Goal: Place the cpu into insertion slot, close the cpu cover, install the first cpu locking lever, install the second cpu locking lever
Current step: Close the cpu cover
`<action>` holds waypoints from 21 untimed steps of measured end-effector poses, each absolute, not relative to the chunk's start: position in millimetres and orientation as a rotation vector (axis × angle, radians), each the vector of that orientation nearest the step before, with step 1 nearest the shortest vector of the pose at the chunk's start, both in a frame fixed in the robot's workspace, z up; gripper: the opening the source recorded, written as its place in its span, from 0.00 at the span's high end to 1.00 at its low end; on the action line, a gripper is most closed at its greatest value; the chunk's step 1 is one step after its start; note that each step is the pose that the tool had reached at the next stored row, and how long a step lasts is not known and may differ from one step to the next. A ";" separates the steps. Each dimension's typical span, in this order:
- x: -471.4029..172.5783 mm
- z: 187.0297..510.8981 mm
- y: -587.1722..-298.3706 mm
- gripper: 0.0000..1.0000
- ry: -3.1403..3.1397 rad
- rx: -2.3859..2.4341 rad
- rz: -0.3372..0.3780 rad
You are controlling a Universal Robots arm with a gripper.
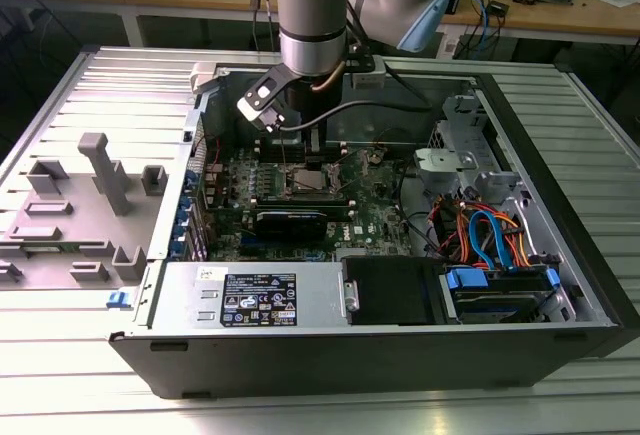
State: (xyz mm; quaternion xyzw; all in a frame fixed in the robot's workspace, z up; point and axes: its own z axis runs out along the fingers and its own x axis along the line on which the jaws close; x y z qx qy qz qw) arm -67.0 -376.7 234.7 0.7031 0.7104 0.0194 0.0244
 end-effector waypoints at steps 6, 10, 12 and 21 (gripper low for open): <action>-67.0 237.2 -376.7 0.89 2.198 2.175 0.060; -67.0 241.8 -376.7 0.89 2.198 2.175 0.060; -67.0 243.2 -376.7 0.89 2.198 2.175 0.060; -67.0 245.3 -376.7 0.89 2.198 2.175 0.060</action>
